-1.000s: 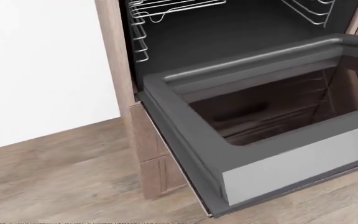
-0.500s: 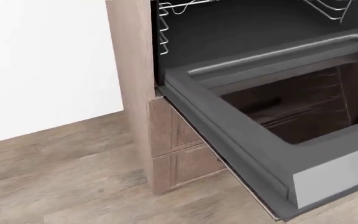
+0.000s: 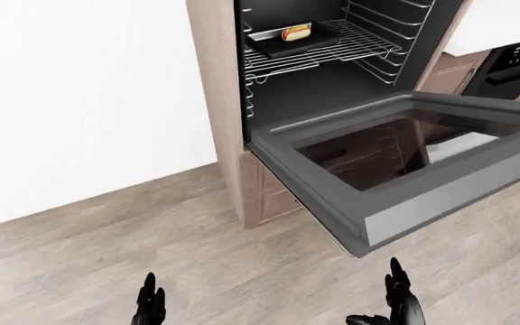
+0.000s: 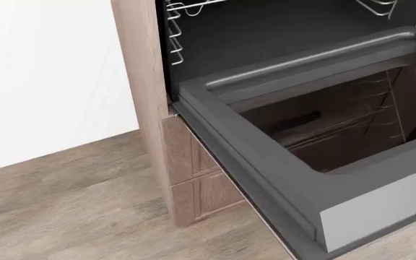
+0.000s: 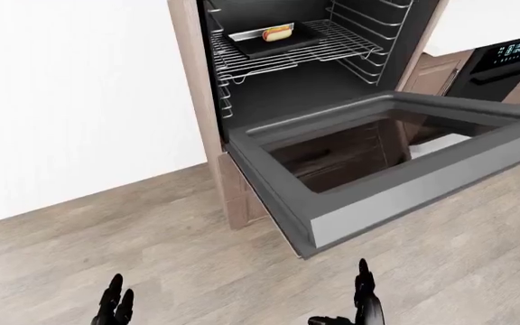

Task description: Close the oven door.

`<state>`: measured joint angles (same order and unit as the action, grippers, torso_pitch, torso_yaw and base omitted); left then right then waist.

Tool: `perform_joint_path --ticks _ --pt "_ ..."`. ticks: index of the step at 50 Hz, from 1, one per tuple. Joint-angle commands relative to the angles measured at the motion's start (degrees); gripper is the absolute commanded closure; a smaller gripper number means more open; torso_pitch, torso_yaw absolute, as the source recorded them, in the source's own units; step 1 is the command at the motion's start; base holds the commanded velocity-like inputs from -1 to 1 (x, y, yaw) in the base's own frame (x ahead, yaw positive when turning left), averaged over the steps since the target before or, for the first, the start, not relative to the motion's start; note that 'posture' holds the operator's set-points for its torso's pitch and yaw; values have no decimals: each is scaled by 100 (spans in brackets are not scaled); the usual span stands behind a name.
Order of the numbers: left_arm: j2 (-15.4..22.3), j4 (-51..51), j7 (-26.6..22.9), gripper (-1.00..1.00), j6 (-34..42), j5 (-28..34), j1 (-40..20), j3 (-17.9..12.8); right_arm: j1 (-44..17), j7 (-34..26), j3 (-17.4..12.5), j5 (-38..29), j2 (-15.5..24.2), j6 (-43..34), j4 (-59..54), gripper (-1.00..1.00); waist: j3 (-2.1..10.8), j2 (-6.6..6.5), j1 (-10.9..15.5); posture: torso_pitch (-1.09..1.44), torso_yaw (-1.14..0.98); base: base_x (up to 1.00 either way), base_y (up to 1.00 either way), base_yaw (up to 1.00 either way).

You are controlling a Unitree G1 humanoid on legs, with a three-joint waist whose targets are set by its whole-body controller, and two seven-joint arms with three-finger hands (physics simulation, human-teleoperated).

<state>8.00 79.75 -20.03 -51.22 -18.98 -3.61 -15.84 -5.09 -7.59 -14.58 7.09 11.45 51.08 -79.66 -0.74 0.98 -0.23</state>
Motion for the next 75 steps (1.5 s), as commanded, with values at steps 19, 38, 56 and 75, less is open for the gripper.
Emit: perform_joint_path --ticks 19,38,56,75 --pt "38 -103 -5 -100 -146 -17 -39 0 -67 -491 -102 538 31 -96 105 -100 -90 -161 -1 0 0 0 0 -7" --pt "49 -101 -19 -100 -123 -24 -55 -6 -67 -537 -95 583 27 -124 107 -100 -113 -43 4 0 0 0 0 -13" --pt "45 -100 -24 -100 -126 -19 -43 -17 -60 -544 -74 562 17 -137 103 -100 -75 19 52 0 0 0 0 -14" --pt "47 -101 -44 -100 -109 -37 -57 -9 -67 -594 -80 593 14 -137 110 -100 2 -595 -18 0 0 0 0 -16"
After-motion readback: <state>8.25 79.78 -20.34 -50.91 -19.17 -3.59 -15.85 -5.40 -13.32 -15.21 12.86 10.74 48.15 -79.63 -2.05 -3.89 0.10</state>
